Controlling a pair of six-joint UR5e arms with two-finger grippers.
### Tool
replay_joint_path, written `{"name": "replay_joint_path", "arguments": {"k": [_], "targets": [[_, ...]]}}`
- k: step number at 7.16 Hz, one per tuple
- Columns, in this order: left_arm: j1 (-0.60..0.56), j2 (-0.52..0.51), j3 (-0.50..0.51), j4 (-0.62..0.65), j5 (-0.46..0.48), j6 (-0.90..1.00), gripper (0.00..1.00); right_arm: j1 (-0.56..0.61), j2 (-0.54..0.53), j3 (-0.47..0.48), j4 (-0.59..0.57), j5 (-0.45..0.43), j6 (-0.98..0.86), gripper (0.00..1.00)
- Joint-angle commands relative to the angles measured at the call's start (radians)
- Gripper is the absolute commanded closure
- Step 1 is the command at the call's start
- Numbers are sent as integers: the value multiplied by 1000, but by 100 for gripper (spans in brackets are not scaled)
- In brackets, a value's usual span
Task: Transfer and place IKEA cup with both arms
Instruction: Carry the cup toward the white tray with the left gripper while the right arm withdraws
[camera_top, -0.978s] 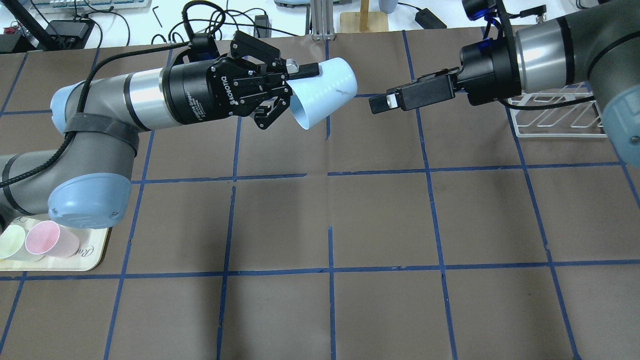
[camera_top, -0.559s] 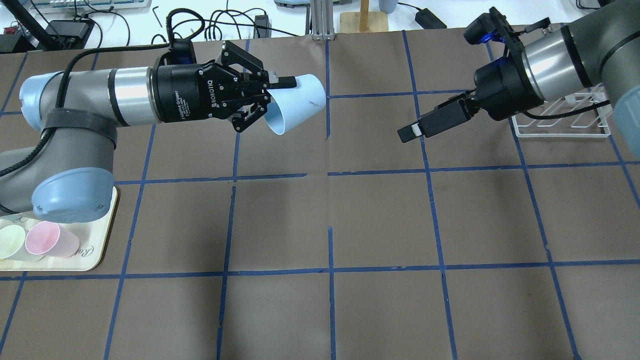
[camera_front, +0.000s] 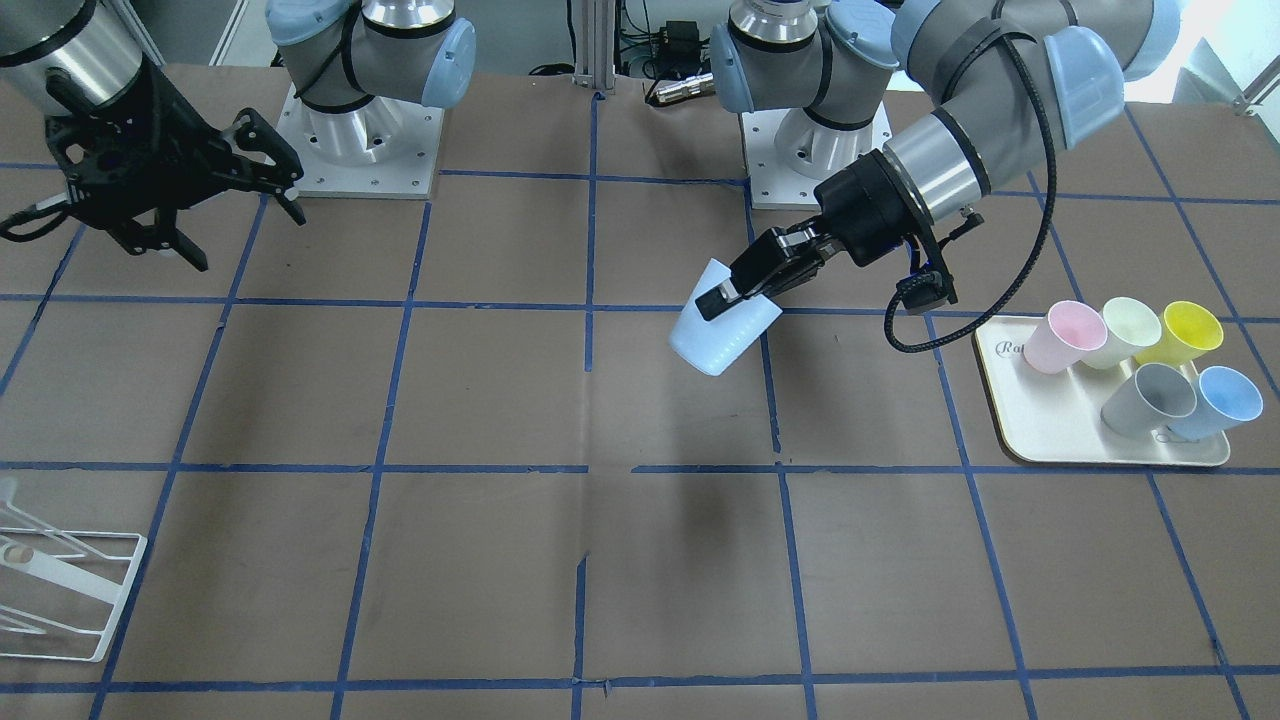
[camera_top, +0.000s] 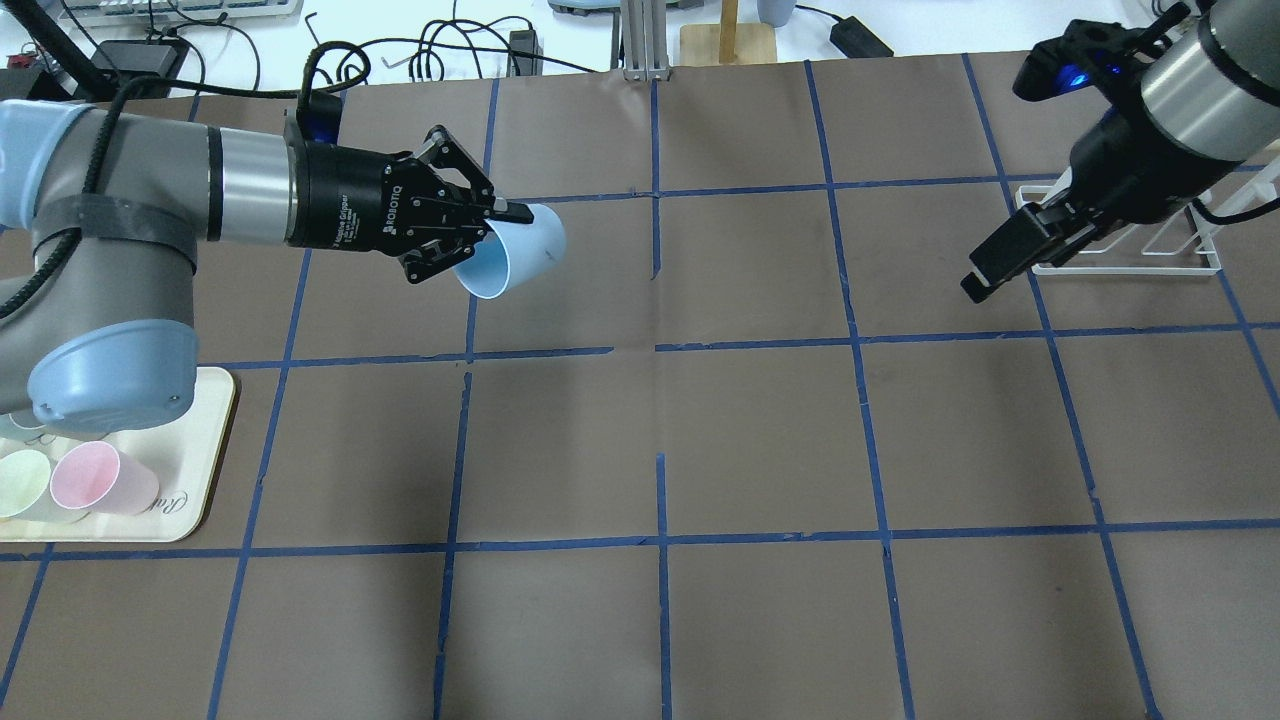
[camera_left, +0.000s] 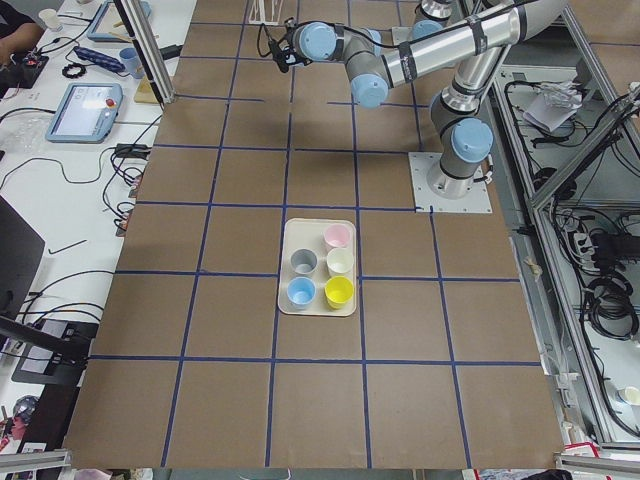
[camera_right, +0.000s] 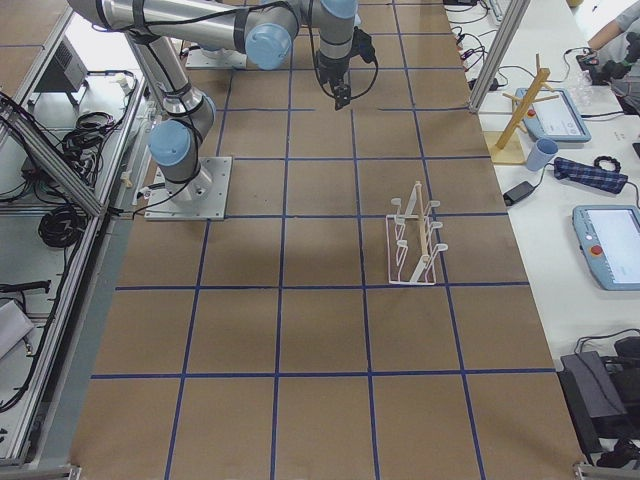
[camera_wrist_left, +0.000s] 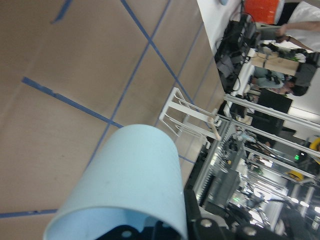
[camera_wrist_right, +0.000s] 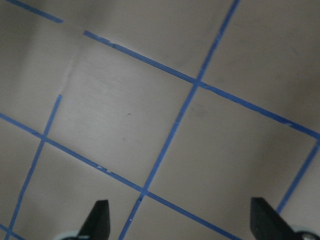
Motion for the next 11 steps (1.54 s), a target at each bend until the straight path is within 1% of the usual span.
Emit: {"name": "replay_joint_path", "arguments": {"k": [1,2,3,4,5,6,7,8,9,11], "targets": [[2,3,28,-64,247,147,100,39,84,-79,-5,-55,337,0],[12,10,36,-130,380,275,100,129,127,-127,-12,-72,451,0],[38,22,39,-191,466,390,100,208,139,-145,-11,-73,587,0],[93,26,72,-295,605,555,100,231,137,-138,-12,-75,652,0],[164,21,139,-428,695,719,100,232,140,-153,-11,-121,645,0],[237,-6,205,-531,788,880,100,230,141,-170,-14,-132,647,0],[273,-26,220,-546,882,999,100,227,144,-181,-18,-148,651,0],[279,-49,221,-537,966,1085,100,227,143,-166,-15,-193,647,0],[279,-84,220,-522,1080,1146,100,227,143,-162,-12,-192,639,0],[288,-179,236,-443,1175,1171,100,227,143,-162,-14,-190,638,0]]}}
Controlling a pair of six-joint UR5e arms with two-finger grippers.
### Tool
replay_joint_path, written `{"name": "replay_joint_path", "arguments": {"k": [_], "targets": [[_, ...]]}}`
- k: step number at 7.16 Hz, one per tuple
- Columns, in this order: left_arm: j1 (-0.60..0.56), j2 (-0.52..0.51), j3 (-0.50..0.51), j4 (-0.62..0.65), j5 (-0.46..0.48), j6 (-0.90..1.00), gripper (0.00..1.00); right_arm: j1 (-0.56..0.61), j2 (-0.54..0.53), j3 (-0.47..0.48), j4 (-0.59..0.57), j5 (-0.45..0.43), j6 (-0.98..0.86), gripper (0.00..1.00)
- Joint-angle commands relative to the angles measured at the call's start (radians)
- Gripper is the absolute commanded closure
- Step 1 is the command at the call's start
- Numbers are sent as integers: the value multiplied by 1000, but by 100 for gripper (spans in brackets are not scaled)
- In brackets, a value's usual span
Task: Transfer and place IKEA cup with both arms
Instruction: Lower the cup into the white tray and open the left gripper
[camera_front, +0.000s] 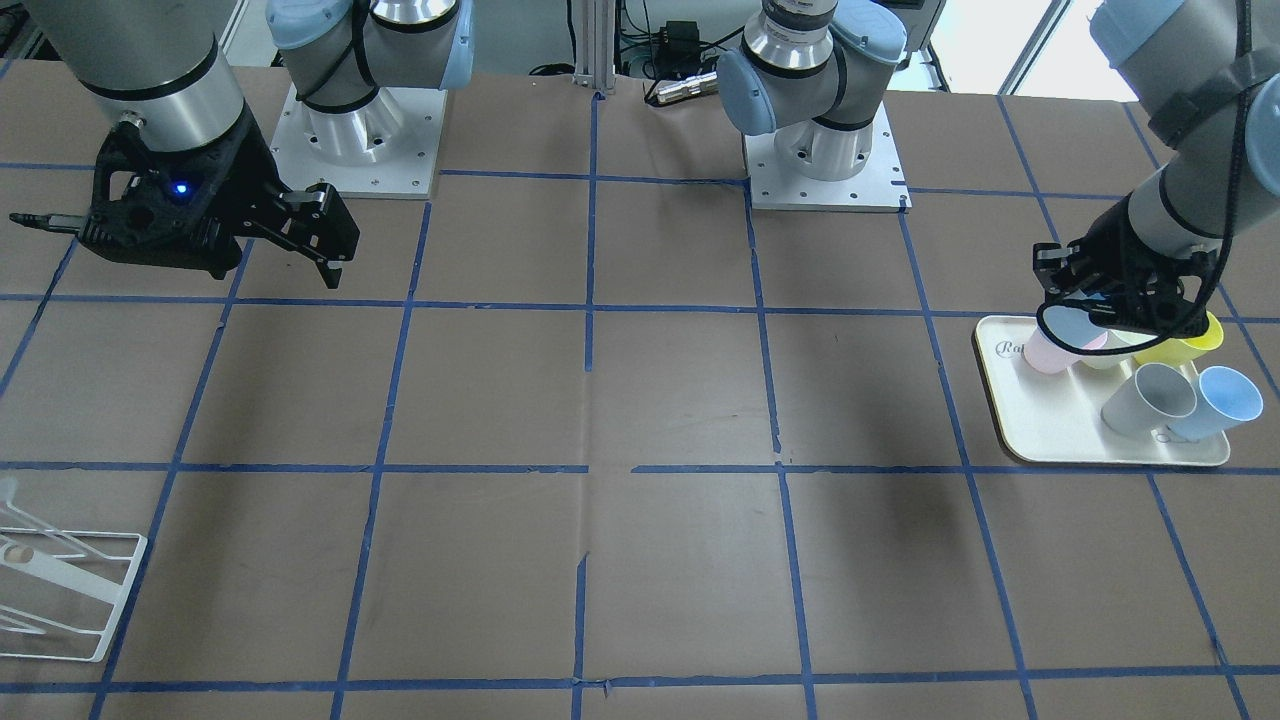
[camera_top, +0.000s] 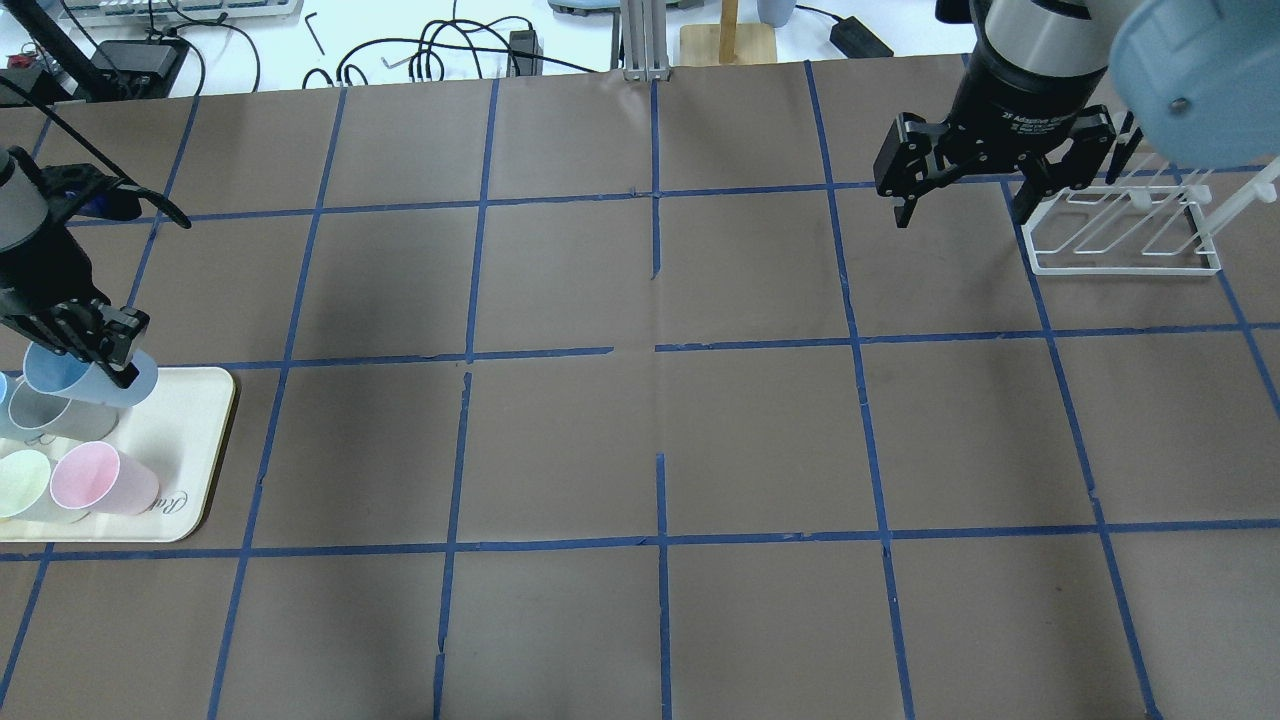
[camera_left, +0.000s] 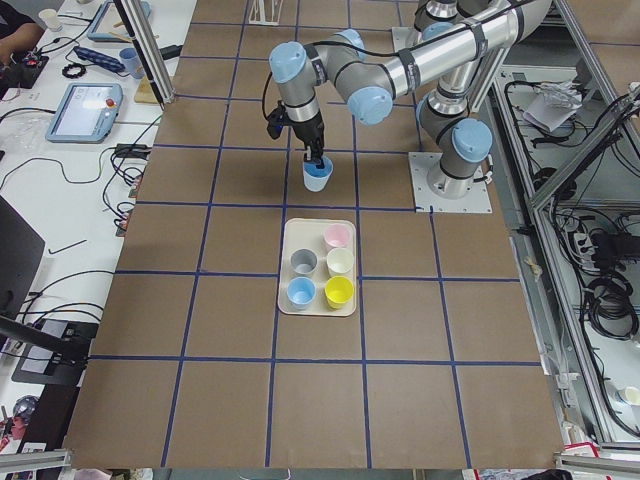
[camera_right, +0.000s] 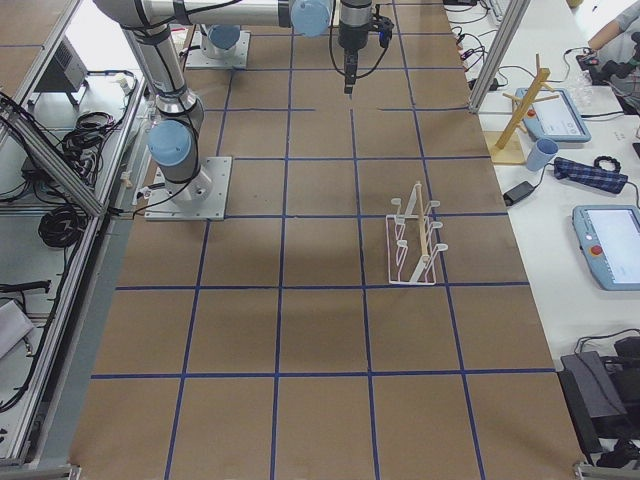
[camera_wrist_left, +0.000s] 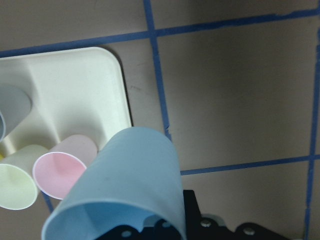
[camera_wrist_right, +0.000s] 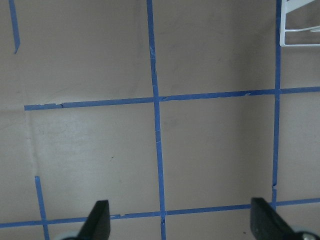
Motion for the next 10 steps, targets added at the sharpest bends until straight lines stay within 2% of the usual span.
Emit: {"name": "replay_joint_path", "arguments": {"k": [1,2,3,5,10], "targets": [[10,-111,9,113,87,62,100,0,1,2,-3,1,-2,0],[12,-167,6,205,86,95,100,0,1,2,-5,1,-3,0],[13,-209,7,232,87,96,100,-3,1,2,-5,3,-3,0],[73,-260,10,239,87,116,100,-3,1,2,-3,4,-3,0],[75,-314,10,253,69,106,100,1,-7,4,0,9,6,0]]}}
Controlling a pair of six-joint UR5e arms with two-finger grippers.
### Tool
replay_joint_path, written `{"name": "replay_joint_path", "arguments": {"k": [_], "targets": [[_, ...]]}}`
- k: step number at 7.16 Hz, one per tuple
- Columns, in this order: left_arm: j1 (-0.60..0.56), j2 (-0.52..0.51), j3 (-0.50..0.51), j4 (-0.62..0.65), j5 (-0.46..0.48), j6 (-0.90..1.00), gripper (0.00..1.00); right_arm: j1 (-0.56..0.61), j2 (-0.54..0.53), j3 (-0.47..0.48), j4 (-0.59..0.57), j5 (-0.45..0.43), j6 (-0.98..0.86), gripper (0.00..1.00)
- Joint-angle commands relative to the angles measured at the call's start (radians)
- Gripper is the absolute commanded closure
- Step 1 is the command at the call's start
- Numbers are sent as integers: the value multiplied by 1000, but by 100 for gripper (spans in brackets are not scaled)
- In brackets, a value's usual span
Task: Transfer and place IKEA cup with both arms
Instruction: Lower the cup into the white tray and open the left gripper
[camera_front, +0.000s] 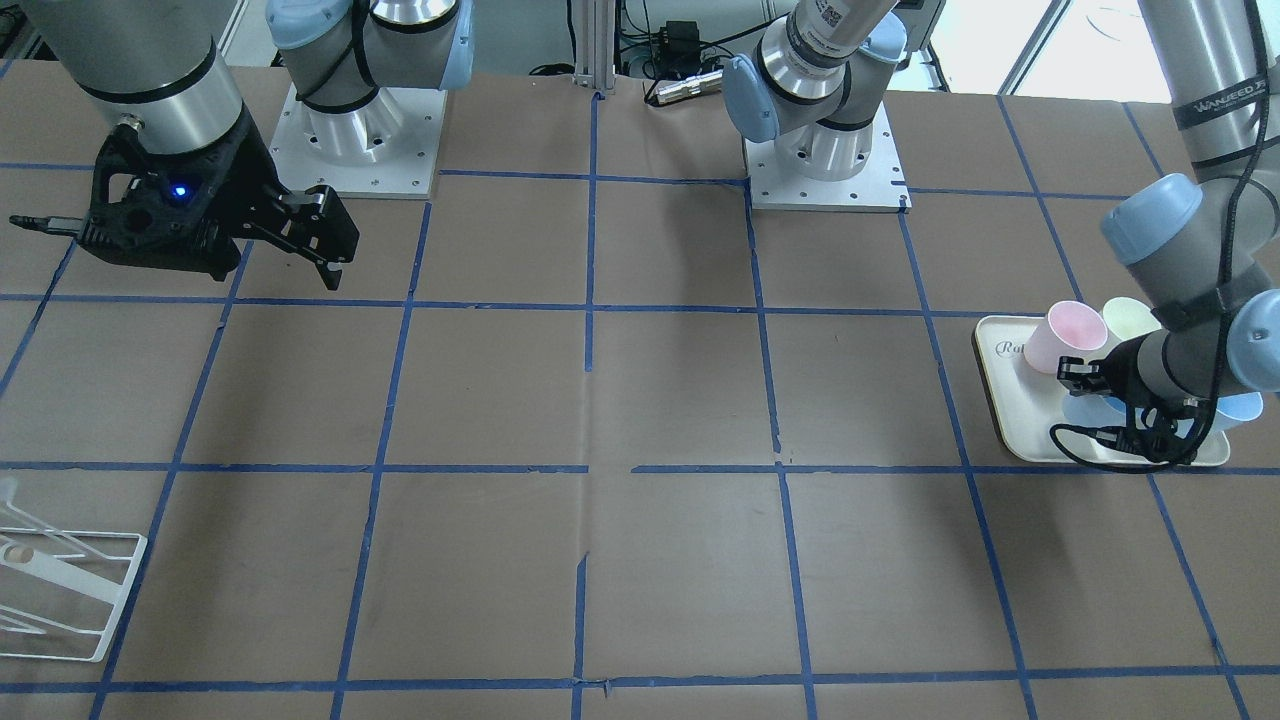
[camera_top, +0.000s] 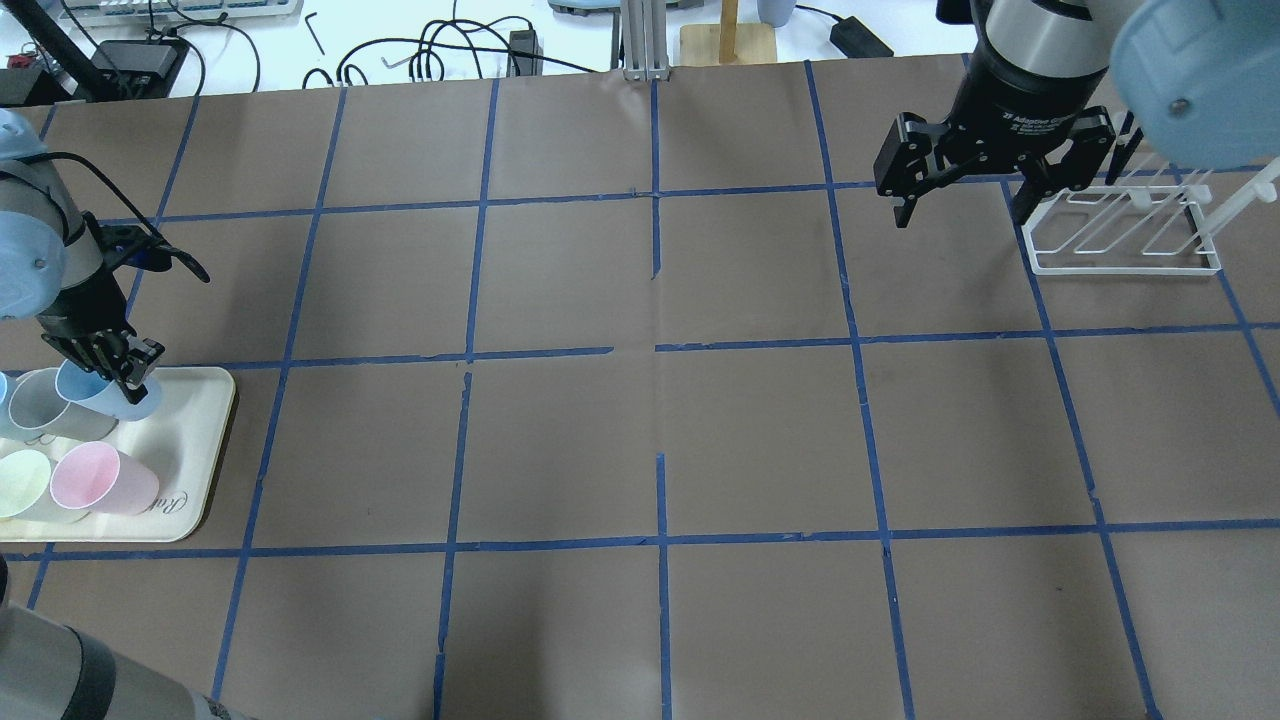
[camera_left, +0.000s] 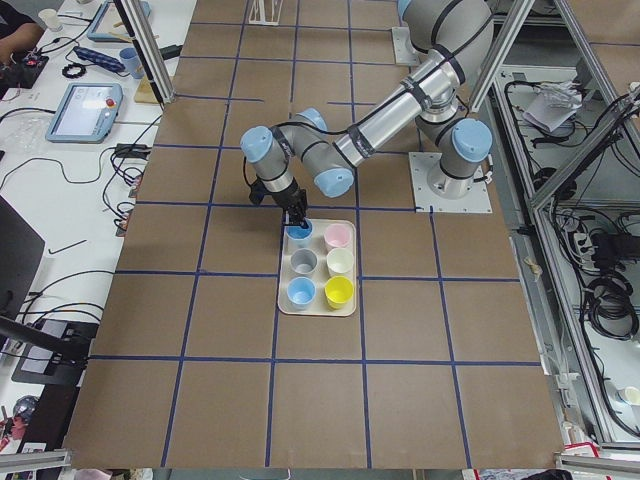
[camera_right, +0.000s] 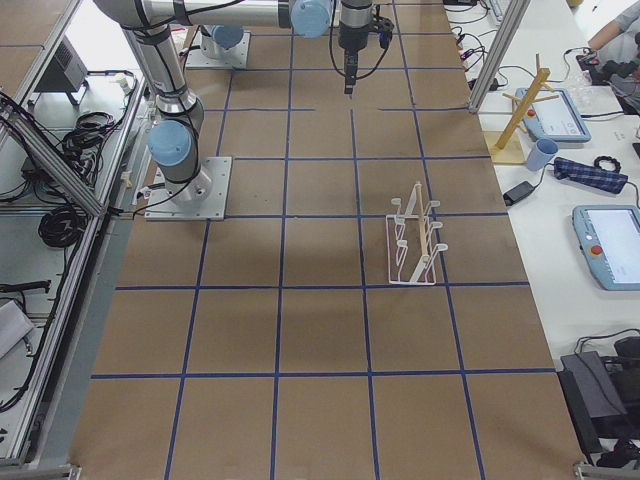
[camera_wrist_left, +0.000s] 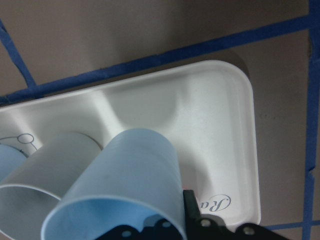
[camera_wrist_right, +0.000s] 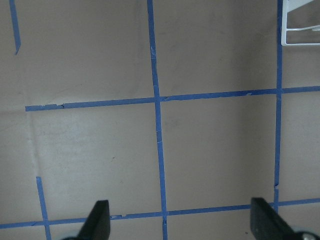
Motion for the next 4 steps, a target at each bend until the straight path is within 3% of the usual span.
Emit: {"name": "replay_joint_path", "arguments": {"k": [1,2,3,4], "targets": [[0,-26,0,14,-12,-9,100,-5,-9,0,4,3,-8,0],[-2,-29,-1,22,-16,-9,95,-6,-13,1,4,27,-10,0],[4,-28,-4,20,-27,-3,4,2,-20,3,6,29,-7,0],[3,-24,-6,6,-56,-9,0,-1,-21,13,6,29,-7,0]]}}
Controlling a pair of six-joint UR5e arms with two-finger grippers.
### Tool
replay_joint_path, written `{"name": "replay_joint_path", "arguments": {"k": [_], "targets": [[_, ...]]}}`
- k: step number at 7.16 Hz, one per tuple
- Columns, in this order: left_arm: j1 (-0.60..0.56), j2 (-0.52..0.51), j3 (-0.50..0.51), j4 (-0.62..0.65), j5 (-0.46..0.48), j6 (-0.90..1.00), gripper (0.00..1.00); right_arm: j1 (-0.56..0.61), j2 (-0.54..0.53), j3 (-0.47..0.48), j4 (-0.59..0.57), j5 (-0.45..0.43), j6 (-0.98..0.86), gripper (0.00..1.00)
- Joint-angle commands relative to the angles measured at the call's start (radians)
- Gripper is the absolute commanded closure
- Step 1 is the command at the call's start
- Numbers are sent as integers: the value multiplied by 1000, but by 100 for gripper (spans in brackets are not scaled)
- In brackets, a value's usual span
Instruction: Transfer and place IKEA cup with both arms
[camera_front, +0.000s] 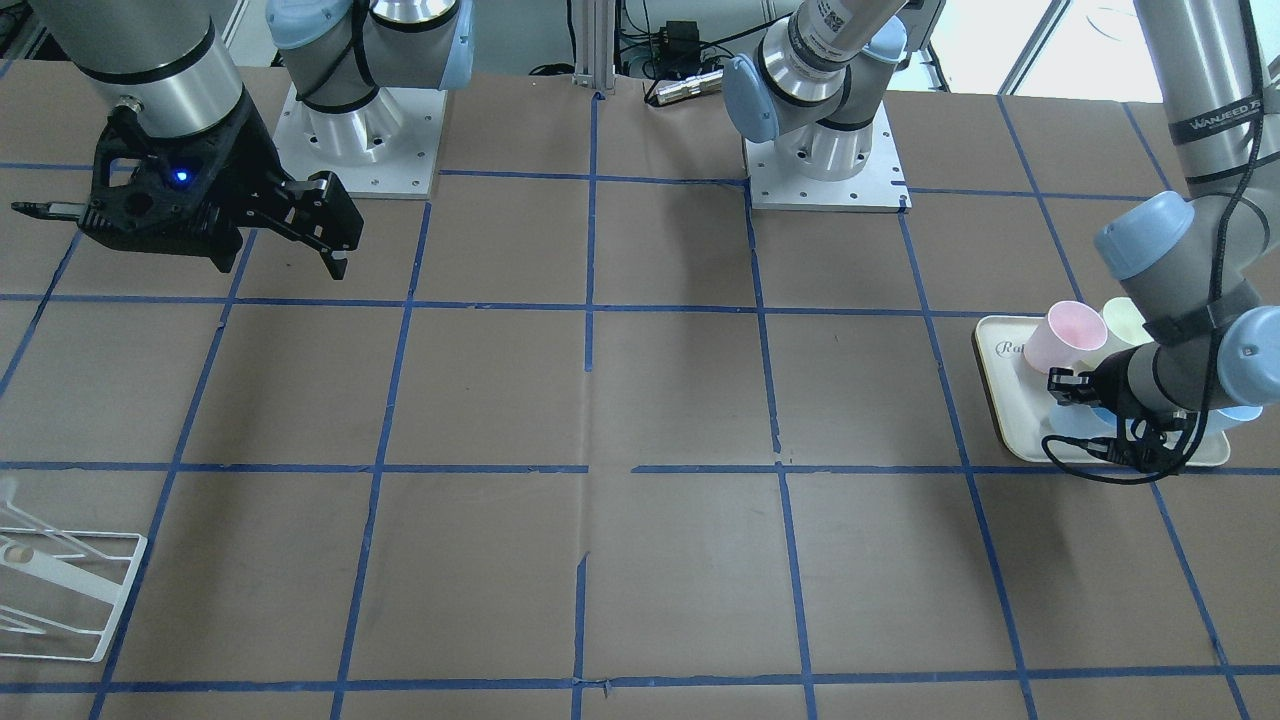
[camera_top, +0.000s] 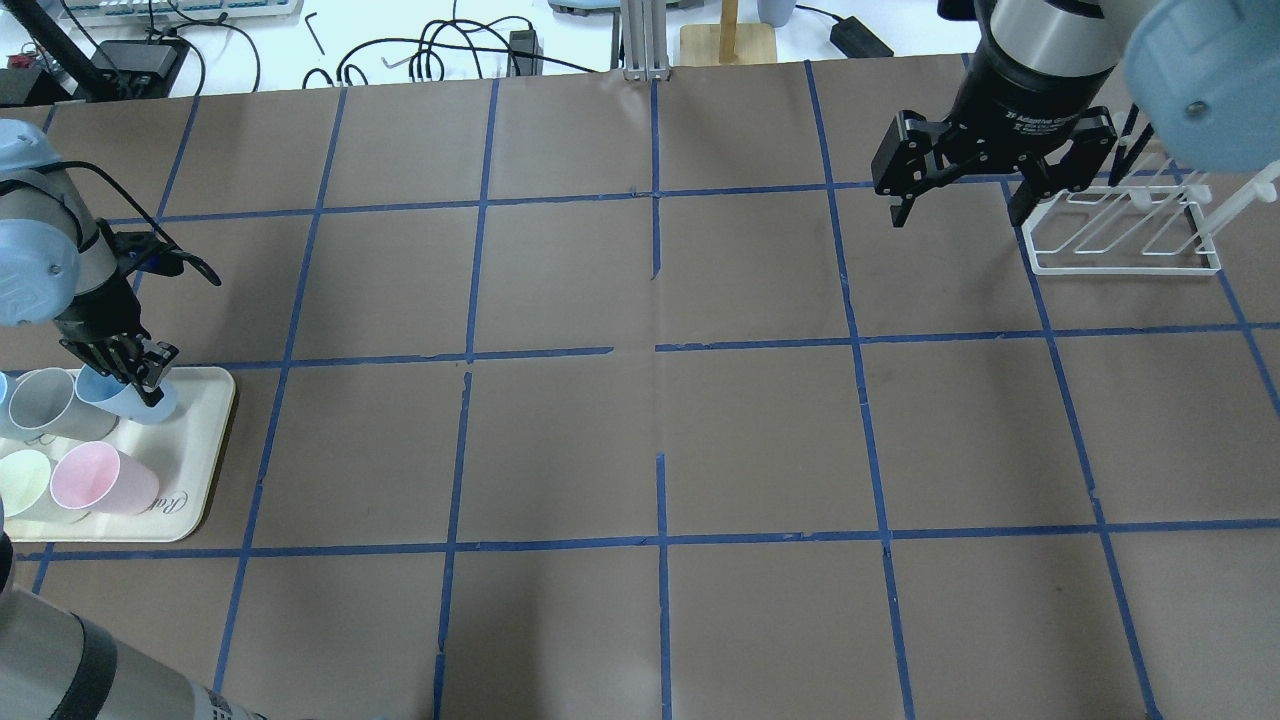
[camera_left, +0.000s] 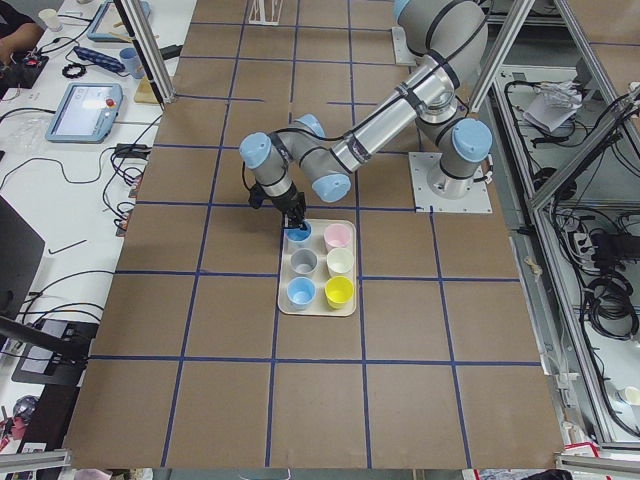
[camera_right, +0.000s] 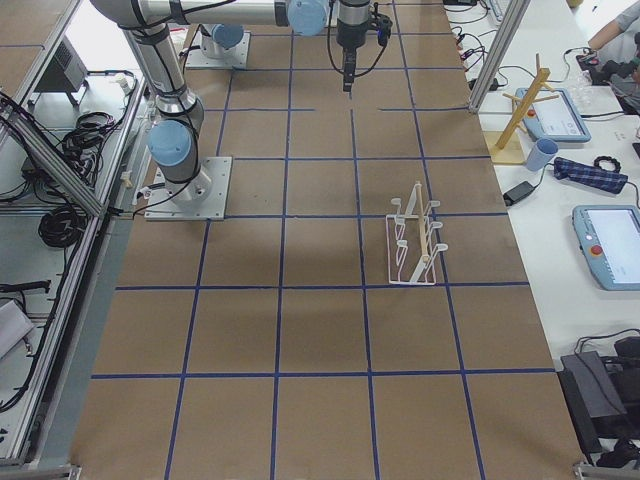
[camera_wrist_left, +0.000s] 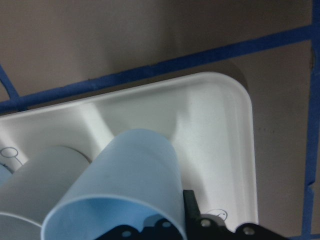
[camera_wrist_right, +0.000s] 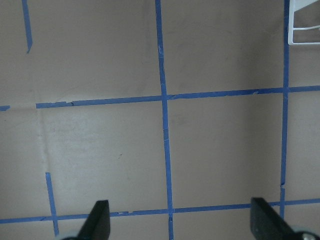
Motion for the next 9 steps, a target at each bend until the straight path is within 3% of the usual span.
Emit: {"name": "replay_joint_path", "arguments": {"k": [1,4,6,9], "targets": [[1,11,-2,-17,-26,-3,0,3,-4,20,1,4,2,0],[-16,81,103,-168,-51,-51,0,2,-4,20,-1,2,2,0],[-76,158,236,-357,-272,-259,0,2,-2,20,-1,2,1,0],[-281,315,252,-420,-281,-413,0,0,-2,21,-1,2,2,0]]}}
